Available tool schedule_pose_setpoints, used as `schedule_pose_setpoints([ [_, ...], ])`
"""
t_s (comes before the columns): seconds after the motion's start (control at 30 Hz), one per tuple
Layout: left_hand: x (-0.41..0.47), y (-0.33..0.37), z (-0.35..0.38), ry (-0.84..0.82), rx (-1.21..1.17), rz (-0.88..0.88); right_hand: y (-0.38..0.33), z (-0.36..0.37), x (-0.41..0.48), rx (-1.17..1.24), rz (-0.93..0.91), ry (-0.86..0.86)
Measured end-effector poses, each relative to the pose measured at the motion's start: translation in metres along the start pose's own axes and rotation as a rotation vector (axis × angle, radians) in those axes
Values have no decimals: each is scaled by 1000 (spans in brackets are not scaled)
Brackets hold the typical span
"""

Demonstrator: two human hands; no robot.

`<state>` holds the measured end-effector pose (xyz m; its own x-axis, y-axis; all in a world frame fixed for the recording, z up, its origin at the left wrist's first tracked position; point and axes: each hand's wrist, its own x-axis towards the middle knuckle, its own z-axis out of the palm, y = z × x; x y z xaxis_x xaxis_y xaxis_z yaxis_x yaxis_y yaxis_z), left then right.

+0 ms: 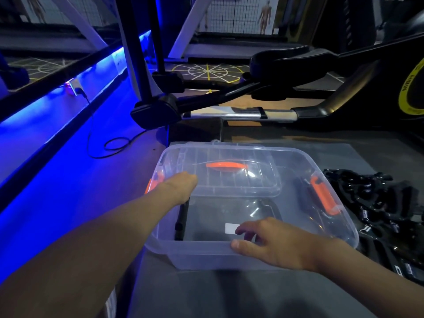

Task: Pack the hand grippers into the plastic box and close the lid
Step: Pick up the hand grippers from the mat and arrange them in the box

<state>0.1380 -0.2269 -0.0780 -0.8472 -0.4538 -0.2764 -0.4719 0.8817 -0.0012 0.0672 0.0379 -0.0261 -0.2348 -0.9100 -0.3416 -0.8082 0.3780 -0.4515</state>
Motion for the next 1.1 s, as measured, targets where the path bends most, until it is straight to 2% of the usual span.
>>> schedule_pose_setpoints([
  [0.1, -6, 3, -6, -48, 88, 8, 0, -1, 1, 12, 9, -18],
  [0.2, -9, -4, -17, -15, 112, 44, 0, -3, 4, 72, 31, -54],
  [0.27, -13, -11, -30, 79, 135, 72, 0, -4, 14, 131, 31, -64],
  [0.37, -29, -21, -48, 345, 163, 79, -5, -5, 41, 222, 45, -49],
  [0.43, -43, -30, -47, 443, 83, 50, -12, -5, 66, 267, 60, -32],
  [0.53, -61, -39, -35, 412, -146, -1, -25, -5, 105, 346, 82, -53],
  [0.73, -63, -39, -18, 499, -559, -106, -28, 18, 177, 467, 163, -161],
  [0.9, -56, -41, -13, 532, -636, -81, -31, 41, 203, 393, 112, -243],
  [1.1, -52, -43, -12, 518, -654, -70, -18, 53, 219, 351, 47, -231],
])
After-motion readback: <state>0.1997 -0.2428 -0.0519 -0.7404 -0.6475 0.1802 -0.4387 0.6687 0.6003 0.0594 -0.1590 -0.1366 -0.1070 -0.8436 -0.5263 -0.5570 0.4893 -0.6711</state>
